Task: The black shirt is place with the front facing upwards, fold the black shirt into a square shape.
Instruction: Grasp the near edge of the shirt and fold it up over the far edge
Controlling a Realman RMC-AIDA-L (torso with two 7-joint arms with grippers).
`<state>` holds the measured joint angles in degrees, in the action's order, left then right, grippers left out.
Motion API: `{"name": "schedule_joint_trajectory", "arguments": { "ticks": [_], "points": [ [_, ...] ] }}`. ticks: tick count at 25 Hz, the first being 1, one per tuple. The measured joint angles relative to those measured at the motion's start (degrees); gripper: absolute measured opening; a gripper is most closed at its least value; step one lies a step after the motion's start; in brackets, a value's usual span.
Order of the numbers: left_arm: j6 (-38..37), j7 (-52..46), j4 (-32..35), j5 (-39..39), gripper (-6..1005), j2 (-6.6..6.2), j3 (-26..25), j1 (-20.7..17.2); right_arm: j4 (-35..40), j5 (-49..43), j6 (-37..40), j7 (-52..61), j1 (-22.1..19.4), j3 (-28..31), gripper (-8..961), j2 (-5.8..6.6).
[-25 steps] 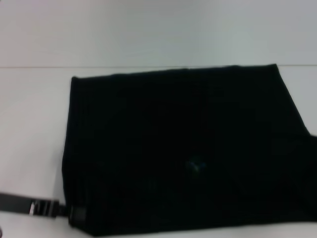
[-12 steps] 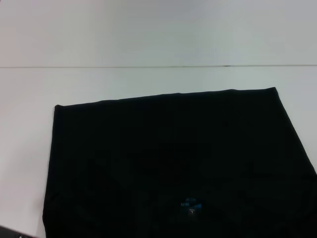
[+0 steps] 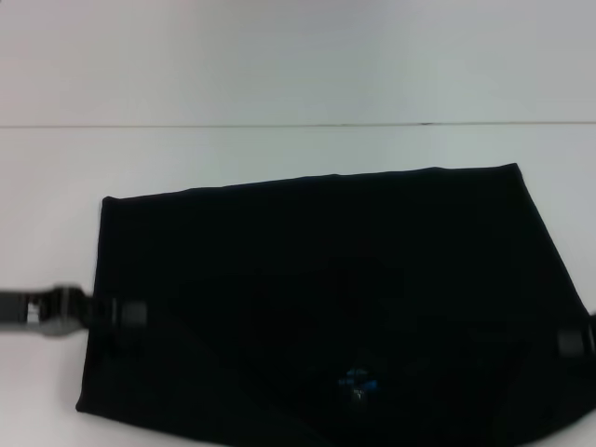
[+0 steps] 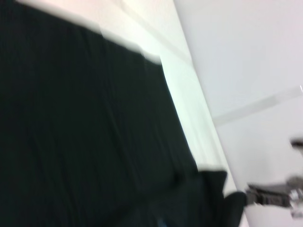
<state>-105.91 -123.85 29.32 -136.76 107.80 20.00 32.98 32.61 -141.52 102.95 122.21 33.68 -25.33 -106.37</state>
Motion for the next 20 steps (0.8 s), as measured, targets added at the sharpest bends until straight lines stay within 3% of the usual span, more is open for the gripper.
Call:
{"name": "schedule_joint_trajectory", "arguments": {
  "ticks": [4,8,12,16,20],
  "points": [
    [7.53,-0.83,-0.33,0.63,5,0.13,-6.74,0.68,-2.33,6.43,-6.57,2.24,0.96,4.32,5,0.34],
    [15.79,-0.43,-2.17,5.62,5,0.87,-10.86,0.07,-5.67,14.43,-16.44,2.27,1.09,5.0,5,-0.68],
    [23.67,1.23,-2.96,10.78,5,2.67,-11.27,-0.47,-7.41,21.42,-27.82,-1.4,1.35,5.05,6,-4.62],
    [32.07,4.28,-3.01,16.71,5,5.75,-11.35,-0.77,-7.48,28.23,-38.51,-7.18,1.58,4.89,6,-9.1],
    [37.95,8.05,-3.7,19.89,5,7.72,-11.22,-0.11,-8.33,32.13,-46.41,-13.49,2.89,4.67,6,-12.21]
  ]
}}
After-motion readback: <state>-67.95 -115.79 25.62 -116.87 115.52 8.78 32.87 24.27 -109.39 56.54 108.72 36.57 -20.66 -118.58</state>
